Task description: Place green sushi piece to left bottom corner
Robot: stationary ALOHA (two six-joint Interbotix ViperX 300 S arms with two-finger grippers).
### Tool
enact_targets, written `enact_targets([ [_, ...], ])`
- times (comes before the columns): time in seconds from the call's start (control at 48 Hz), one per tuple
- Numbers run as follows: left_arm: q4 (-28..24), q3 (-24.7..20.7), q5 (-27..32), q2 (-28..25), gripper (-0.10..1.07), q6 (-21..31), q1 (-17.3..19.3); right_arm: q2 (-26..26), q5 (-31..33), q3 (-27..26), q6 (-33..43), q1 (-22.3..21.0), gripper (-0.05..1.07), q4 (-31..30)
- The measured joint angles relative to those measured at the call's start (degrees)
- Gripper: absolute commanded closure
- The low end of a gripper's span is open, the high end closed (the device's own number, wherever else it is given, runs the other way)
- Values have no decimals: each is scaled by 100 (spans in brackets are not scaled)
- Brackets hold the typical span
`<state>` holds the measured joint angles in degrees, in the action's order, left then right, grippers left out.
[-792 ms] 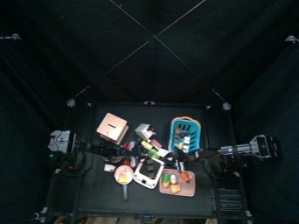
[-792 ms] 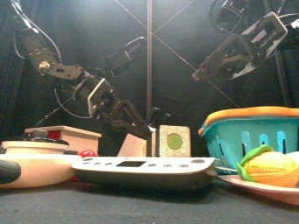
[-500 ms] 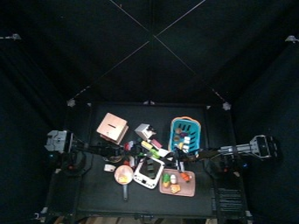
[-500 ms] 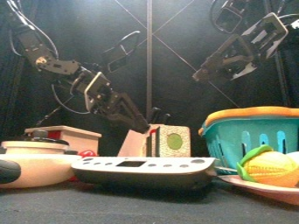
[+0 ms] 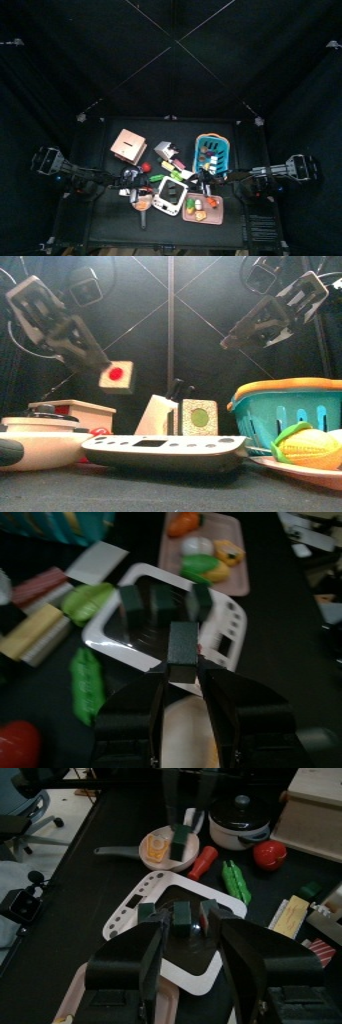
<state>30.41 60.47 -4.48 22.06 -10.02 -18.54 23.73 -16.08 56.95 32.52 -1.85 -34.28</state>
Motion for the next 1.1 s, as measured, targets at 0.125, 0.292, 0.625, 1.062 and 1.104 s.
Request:
enact_targets([
  [0.125, 914, 105, 1187, 492, 35, 149, -141, 0, 0, 9, 0, -9, 26, 35],
  [0.292, 2145, 378, 2118, 809, 35, 176, -176, -18, 0, 0, 0, -26, 26, 62],
  [0.625, 2698, 976, 1854, 809, 34, 167, -185, -149, 0, 0, 9, -79, 26, 70],
  [1.062, 2602, 1081, 1582, 343, 21, 176, -185, -246, 0, -9, 9, -88, 26, 70],
  [1.104, 2602, 1072, 1582, 308, 17, 185, -185, -246, 0, -9, 9, -88, 26, 70],
])
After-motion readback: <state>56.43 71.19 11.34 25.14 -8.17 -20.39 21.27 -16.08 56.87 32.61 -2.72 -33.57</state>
